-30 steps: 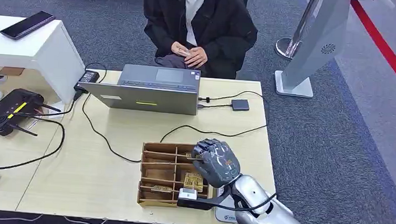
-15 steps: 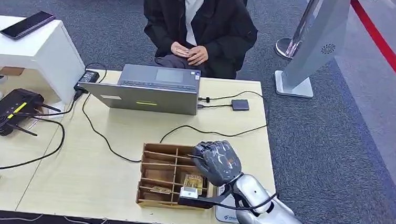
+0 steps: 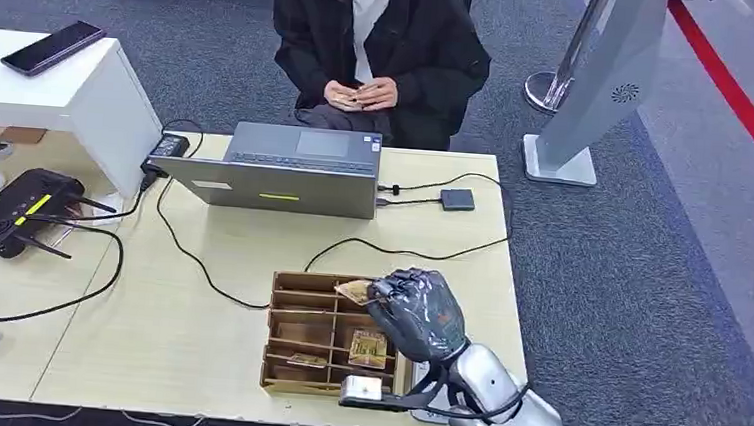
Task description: Pass the card to the sensor for recognition and then transmit it.
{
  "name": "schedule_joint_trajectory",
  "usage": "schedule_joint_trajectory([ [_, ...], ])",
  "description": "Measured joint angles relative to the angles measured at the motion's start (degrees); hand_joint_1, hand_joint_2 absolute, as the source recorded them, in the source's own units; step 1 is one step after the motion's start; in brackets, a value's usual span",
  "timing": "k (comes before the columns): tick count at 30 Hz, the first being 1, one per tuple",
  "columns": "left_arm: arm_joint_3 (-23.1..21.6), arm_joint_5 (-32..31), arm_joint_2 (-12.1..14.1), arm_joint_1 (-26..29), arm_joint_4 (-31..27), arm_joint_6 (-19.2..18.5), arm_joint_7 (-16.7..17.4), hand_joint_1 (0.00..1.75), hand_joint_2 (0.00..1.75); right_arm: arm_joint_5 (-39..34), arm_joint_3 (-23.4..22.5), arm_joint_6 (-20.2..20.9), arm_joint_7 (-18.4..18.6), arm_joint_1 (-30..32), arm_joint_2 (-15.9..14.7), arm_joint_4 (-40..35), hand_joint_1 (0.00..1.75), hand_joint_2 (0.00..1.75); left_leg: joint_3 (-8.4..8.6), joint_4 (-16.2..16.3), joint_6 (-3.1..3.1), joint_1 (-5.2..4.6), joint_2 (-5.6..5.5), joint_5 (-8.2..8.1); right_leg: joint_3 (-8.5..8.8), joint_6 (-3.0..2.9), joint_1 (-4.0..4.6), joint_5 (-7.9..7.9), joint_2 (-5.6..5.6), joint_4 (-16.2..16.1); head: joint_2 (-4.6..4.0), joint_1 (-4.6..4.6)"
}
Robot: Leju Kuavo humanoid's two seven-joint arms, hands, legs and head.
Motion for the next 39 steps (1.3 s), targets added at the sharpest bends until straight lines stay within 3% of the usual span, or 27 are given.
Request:
schedule_joint_trajectory([
  [14, 0.4, -0.3, 0.0, 0.0, 0.0, 0.0, -0.1, 0.00, 0.00, 0.9, -2.8, -1.6, -1.3, 3.4, 0.1, -6.9, 1.75, 1.75, 0.02, 0.0, 0.00, 0.00, 0.01, 0.00, 0.00, 0.00, 0.00, 0.00, 0.01, 0.0, 0.00, 0.00],
  [26, 0.9, -1.4, -0.2, 0.0, 0.0, -0.2, -0.3, 0.00, 0.00, 1.8, -6.1, -1.7, -5.1, 5.5, 0.8, -12.2, 1.75, 1.75, 0.01, 0.0, 0.00, 0.00, 0.01, 0.00, 0.00, 0.00, 0.00, 0.00, 0.01, 0.0, 0.00, 0.02],
  [39, 0.9, -3.3, 0.3, -0.1, 0.0, -0.6, -0.3, 0.00, 0.00, 1.3, -8.1, -1.7, -2.8, 2.4, 2.3, -13.9, 1.75, 1.75, 0.03, 0.0, 0.00, 0.00, 0.01, 0.01, 0.02, -0.01, 0.00, 0.00, 0.01, 0.0, 0.00, 0.00],
])
